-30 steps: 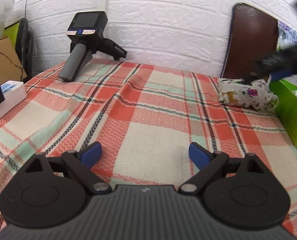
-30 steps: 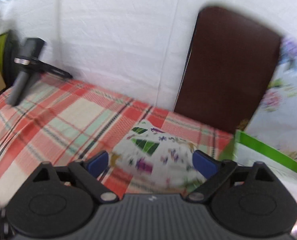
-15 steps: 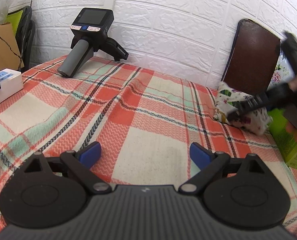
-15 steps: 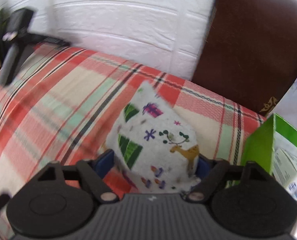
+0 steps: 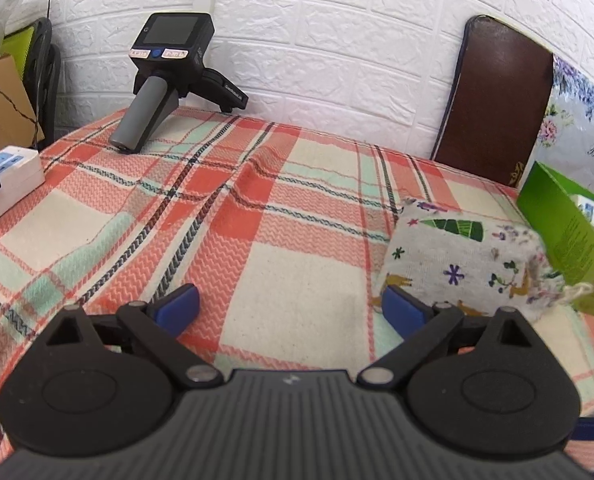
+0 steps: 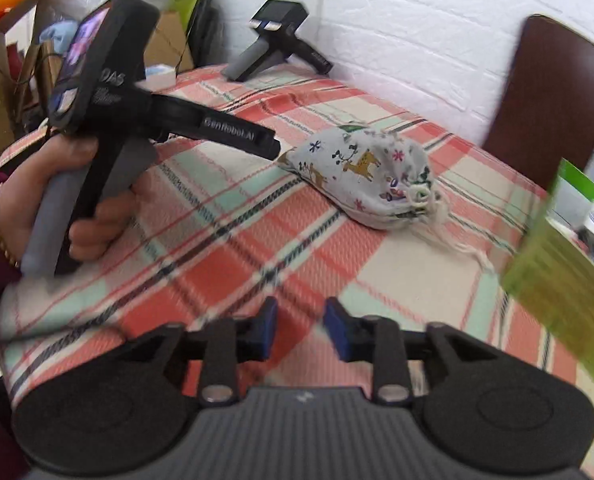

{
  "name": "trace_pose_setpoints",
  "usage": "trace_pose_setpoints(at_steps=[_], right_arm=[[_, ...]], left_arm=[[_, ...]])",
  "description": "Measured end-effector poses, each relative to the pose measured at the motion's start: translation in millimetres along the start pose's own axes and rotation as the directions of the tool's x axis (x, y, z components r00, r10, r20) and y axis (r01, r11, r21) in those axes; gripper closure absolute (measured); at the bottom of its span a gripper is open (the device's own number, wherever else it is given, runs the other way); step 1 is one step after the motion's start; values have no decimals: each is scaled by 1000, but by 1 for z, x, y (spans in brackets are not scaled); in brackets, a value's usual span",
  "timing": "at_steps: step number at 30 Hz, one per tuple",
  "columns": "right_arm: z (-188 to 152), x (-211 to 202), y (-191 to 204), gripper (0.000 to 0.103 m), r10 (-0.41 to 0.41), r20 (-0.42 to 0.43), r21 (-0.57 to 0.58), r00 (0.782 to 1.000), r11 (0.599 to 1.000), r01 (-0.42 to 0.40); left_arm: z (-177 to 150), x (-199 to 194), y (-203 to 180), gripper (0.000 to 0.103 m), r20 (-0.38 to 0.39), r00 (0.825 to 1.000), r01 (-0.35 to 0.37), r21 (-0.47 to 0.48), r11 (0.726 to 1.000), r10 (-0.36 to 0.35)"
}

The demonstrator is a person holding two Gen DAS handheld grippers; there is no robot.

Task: Organize objects
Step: 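Move the right gripper to the floral cloth bag and grasp it, then hold the cloth bag with the right gripper and lift it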

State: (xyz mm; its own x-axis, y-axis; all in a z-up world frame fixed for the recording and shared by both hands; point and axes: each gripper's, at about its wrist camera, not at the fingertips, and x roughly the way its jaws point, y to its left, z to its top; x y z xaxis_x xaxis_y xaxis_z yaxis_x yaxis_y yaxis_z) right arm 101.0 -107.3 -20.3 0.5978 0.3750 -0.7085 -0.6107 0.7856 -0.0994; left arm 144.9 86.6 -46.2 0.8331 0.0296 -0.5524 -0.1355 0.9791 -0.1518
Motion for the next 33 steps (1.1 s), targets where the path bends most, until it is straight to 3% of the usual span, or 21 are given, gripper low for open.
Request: trace_pose_setpoints(at_steps=[2, 4, 6, 8, 11, 13, 16, 18, 20, 22, 24, 27, 33], right_arm=[[-5, -7, -4, 52, -23, 27, 47, 999, 999, 22], [-5, -7, -13, 48, -54, 50, 87, 997, 995, 50], [4, -7, -24, 39, -77, 80, 141, 994, 988, 65], [13, -6, -36, 22, -82, 130, 171, 988, 983, 59], [24, 7, -45, 16, -113, 168, 165, 979, 983, 85], [33, 24, -48, 8, -108, 160, 157, 981, 984, 83], [43, 56, -52, 7, -77, 117, 162, 990, 985, 57], [47, 74, -52, 9, -72, 95, 156, 993, 986, 57], [48, 84, -50, 17, -73, 81, 158, 994, 986, 59], [45, 80, -49, 28, -71, 91, 185, 993, 981, 53], [38, 72, -48, 37, -76, 95, 182, 993, 982, 58], [20, 54, -43, 37, -96, 93, 190, 991, 979, 77], [-35, -2, -47, 37, -131, 86, 238, 988, 965, 107]], left_arm=[[3, -9, 3, 4, -4, 999, 36, -58, 998, -36], [13, -17, 4, 4, 16, 998, 70, -101, 992, -68], [28, -19, -5, 4, 41, 996, 79, -81, 994, -76], [42, -15, -18, 1, 49, 995, 82, -10, 997, -82], [54, 9, -31, 0, -36, 981, 192, 73, 979, -190], [54, 31, -32, 0, -111, 969, 229, 60, 972, -221], [47, 59, -25, 0, -208, 927, 307, -58, 950, -312], [42, 58, -29, 2, -178, 933, 311, -49, 949, -314], [39, 54, -35, 28, -183, 918, 348, -47, 936, -351], [38, 45, -38, 40, -197, 900, 380, -78, 922, -388], [32, 35, -46, 40, -190, 906, 373, -61, 926, -377], [16, 18, -61, 41, -202, 896, 394, -46, 918, -394], [-20, -15, -105, 41, -235, 854, 474, -11, 880, -463]])
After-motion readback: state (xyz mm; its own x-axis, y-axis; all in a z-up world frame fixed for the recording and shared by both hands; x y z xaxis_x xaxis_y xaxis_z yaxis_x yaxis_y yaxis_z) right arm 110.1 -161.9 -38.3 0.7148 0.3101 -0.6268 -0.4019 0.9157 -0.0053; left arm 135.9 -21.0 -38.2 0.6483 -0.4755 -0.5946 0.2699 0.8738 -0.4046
